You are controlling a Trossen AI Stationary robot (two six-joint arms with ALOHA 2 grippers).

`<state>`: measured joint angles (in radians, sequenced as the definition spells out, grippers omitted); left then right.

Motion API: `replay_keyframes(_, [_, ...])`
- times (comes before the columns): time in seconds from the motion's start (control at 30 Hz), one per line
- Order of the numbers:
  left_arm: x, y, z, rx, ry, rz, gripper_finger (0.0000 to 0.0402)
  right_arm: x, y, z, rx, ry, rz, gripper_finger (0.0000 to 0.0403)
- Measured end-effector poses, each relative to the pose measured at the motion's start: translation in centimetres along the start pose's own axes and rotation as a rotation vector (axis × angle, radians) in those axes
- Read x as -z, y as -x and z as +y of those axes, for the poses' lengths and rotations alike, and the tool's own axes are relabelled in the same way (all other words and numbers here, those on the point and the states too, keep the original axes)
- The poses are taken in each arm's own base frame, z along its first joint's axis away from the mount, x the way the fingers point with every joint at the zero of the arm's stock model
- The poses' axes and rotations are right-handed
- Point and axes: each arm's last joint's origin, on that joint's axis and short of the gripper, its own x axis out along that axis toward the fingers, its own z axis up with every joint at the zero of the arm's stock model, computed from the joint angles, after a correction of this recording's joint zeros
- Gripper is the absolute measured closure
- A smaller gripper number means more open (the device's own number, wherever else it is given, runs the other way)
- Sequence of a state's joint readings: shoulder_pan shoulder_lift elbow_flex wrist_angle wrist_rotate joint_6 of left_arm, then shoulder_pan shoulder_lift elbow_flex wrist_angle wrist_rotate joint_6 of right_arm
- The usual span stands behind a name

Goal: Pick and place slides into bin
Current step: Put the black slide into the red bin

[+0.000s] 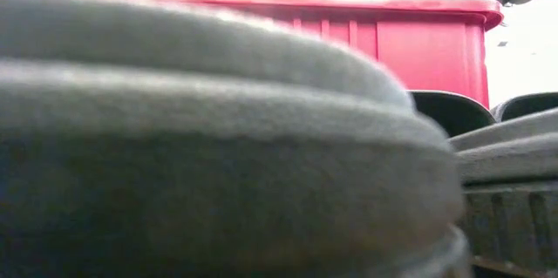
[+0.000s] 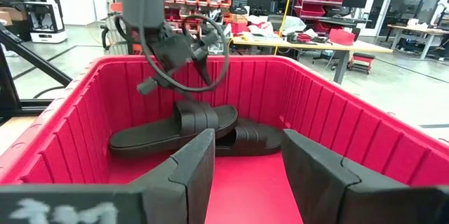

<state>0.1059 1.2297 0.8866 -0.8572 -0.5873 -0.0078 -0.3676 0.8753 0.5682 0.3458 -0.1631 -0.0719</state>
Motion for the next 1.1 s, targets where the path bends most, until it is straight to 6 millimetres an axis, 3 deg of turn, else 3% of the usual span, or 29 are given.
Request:
replay_keyframes(0.23, [1.9,-3.6,-1.5,0.086,0.030,-0.006,0.0195,0.0,0.0,0.0,0.000,0.000,0.000,0.0248])
replay_keyframes(0.37, [2.1,-3.8,-1.9,0.099,0.039,-0.017,0.0195,0.0,0.0,0.0,0.000,0.000,0.000,0.0248])
replay_keyframes(0.8, [-1.1,0.3,0.8,0.024,-0.018,-0.146,0.0195,0.0,0.0,0.0,0.000,0.000,0.000,0.0248])
replay_keyframes(1.1, [-2.4,1.9,2.2,-0.071,-0.009,-0.180,0.0195,0.0,0.0,0.0,0.000,0.000,0.000,0.0248])
